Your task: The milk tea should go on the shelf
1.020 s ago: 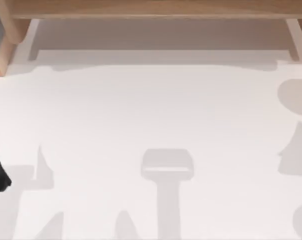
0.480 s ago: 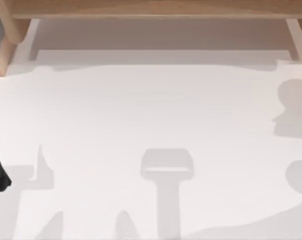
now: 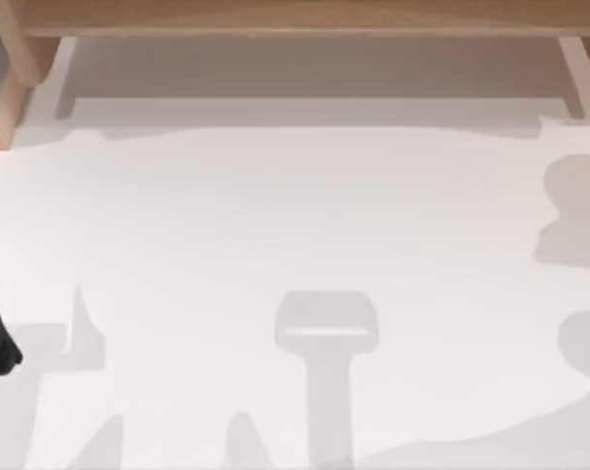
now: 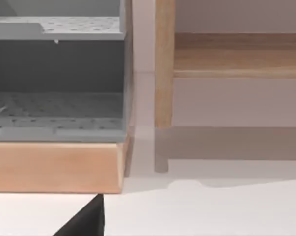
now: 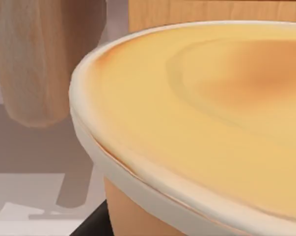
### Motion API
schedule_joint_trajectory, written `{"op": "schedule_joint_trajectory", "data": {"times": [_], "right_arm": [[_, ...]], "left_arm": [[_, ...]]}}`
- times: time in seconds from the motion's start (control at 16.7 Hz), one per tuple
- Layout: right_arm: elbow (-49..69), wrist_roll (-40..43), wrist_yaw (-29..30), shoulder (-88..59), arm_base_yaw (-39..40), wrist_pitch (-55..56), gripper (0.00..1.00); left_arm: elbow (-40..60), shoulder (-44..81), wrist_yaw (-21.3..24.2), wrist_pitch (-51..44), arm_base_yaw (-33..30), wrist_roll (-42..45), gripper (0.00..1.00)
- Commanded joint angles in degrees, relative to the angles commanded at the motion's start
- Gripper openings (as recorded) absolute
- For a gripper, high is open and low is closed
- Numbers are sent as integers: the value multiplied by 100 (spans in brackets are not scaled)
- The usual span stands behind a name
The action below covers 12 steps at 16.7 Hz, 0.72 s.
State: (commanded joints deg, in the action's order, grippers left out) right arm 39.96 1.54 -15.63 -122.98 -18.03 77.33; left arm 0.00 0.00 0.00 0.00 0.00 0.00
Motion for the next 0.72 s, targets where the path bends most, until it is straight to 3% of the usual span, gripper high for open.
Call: {"op": "schedule_joint_trajectory", "data": {"times": [0.54,0.72], "right_arm": [[0,0,0,0,0,0,2],[0,0,0,0,0,0,0]], "left_arm": [[0,0,0,0,0,0,100],[0,0,0,0,0,0,100]]}}
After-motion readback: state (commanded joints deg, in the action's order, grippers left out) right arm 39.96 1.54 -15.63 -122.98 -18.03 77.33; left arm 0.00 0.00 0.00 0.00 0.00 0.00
